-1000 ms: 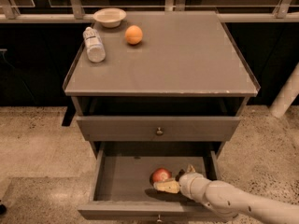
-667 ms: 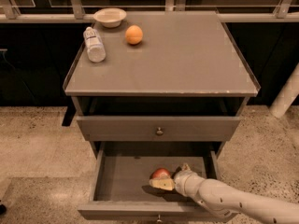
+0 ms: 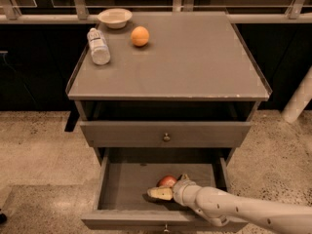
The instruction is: Pick apple from middle drawer and place on counter
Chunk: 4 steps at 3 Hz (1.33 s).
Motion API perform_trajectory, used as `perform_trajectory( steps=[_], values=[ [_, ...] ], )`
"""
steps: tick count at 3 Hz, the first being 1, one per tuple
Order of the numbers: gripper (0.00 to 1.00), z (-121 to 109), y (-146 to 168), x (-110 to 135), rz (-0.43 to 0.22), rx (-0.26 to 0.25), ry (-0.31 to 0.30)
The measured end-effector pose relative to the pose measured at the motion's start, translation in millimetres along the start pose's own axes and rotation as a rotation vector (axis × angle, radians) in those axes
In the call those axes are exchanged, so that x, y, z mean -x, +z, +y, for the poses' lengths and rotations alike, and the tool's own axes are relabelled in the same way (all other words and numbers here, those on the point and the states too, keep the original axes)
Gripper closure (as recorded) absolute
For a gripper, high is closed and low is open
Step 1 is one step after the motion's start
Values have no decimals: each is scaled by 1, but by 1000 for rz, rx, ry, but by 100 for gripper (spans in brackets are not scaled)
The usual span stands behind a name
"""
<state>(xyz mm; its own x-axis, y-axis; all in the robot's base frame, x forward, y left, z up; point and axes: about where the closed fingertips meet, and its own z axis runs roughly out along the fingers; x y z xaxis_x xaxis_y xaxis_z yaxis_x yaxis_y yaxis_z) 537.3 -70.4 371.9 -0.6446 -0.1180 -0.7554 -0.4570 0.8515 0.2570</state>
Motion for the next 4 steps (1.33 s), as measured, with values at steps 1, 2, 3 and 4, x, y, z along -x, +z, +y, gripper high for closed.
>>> perform_trajectory(
  steps=[1,2,3,4],
  values=[
    [19,1,0,0,0,1,0],
    [42,1,0,0,0,1,0],
    [65,1,1,0,0,1,0],
    [89,1,0,0,0,1,0]
  ],
)
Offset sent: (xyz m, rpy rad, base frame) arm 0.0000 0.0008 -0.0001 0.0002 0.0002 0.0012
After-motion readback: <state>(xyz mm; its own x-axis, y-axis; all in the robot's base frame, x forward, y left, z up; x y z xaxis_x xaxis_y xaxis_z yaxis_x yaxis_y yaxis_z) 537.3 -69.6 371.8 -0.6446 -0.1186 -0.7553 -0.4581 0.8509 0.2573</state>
